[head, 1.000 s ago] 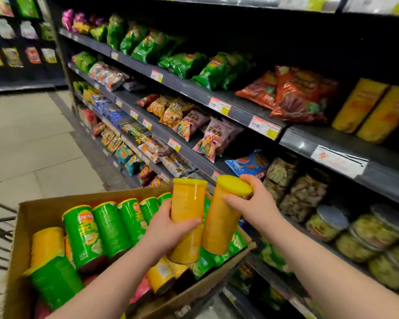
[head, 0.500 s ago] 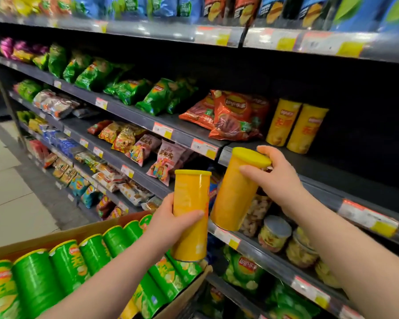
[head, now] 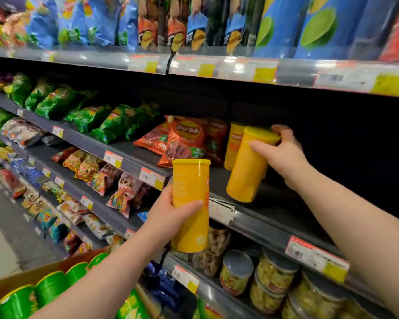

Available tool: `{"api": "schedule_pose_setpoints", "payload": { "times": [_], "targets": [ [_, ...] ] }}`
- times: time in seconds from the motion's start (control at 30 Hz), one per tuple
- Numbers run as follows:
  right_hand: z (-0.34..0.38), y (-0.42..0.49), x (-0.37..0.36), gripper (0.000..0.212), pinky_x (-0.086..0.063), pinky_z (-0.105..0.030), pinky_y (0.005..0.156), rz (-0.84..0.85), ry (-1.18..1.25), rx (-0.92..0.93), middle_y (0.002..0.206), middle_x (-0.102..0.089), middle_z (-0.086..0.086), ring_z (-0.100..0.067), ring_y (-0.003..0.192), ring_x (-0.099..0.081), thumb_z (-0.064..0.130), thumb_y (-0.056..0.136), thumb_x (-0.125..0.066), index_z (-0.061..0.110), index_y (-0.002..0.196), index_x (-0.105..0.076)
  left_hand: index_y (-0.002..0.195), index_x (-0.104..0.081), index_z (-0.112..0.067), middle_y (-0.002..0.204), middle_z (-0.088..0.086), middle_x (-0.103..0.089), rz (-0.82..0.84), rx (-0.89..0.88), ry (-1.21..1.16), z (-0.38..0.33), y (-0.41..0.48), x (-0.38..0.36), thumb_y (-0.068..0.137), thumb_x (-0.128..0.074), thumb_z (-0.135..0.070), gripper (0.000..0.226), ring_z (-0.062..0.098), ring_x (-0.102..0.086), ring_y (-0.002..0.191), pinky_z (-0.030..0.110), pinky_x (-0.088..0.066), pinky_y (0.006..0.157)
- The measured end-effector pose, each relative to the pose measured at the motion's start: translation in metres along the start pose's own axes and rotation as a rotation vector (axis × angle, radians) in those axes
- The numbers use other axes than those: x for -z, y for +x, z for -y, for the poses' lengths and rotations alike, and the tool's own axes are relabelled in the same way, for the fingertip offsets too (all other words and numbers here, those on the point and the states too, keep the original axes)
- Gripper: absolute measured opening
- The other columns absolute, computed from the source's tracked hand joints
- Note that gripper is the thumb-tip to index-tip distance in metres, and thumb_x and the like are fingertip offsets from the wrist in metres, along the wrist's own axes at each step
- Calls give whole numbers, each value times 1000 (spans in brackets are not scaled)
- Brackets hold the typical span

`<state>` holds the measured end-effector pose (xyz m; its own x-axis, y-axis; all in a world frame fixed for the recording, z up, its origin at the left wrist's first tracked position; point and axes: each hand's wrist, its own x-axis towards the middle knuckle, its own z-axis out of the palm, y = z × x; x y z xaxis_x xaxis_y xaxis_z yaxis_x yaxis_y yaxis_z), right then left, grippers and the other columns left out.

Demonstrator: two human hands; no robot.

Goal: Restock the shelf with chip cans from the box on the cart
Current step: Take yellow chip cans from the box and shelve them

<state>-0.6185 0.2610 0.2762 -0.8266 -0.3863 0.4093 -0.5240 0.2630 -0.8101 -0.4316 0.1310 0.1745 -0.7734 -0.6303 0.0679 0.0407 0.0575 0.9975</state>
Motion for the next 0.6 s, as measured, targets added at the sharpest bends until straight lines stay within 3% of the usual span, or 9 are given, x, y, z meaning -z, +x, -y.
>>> {"api": "schedule_pose_setpoints", "payload": {
  "times": [0.13, 0.27, 0.37, 0.5, 0.6],
  "targets": [
    [-22, 36, -10, 80, -43, -39, 99, 11, -39, -38, 139, -45, -8, -28, 125, -46, 39, 75, -77, 21, 141, -34, 125, -46, -30, 115, -4, -64, -38, -7, 0, -4, 14, -20, 58, -71, -44, 73, 18, -65, 100, 40, -54, 83],
    [-35, 55, -26, 88, -40, -39, 104, 56, -26, -34, 142, -40, -9, -29, 129, -42, 42, 73, -77, 18, 143, -29, 117, -49, -36, 114, -4, -64, -81, -11, -3, -3, 24, -31, 54, -74, -47, 68, 19, -64, 100, 46, -53, 88],
    [-42, 61, -32, 91, -42, -44, 102, 127, 6, -101, 142, -40, -8, -30, 128, -43, 41, 73, -78, 20, 144, -25, 106, -48, -41, 113, -6, -63, -103, -11, -4, -5, 29, -32, 56, -72, -45, 56, 18, -64, 99, 40, -54, 83],
    [-66, 56, -37, 78, -47, -41, 94, 400, -31, -226, 140, -45, -8, -29, 123, -48, 20, 80, -73, 19, 143, -28, 120, -47, -34, 113, -6, -63, -116, -33, -16, -6, 44, -25, 67, -79, -40, 62, 15, -64, 97, 33, -53, 75],
    [-82, 52, -43, 77, -46, -41, 96, 450, -52, -274, 144, -41, -8, -29, 127, -45, 13, 83, -68, 18, 145, -24, 114, -45, -36, 107, -11, -61, -86, -46, -48, -7, 56, -21, 81, -71, -27, 43, 10, -62, 93, 24, -48, 64]
  ]
}}
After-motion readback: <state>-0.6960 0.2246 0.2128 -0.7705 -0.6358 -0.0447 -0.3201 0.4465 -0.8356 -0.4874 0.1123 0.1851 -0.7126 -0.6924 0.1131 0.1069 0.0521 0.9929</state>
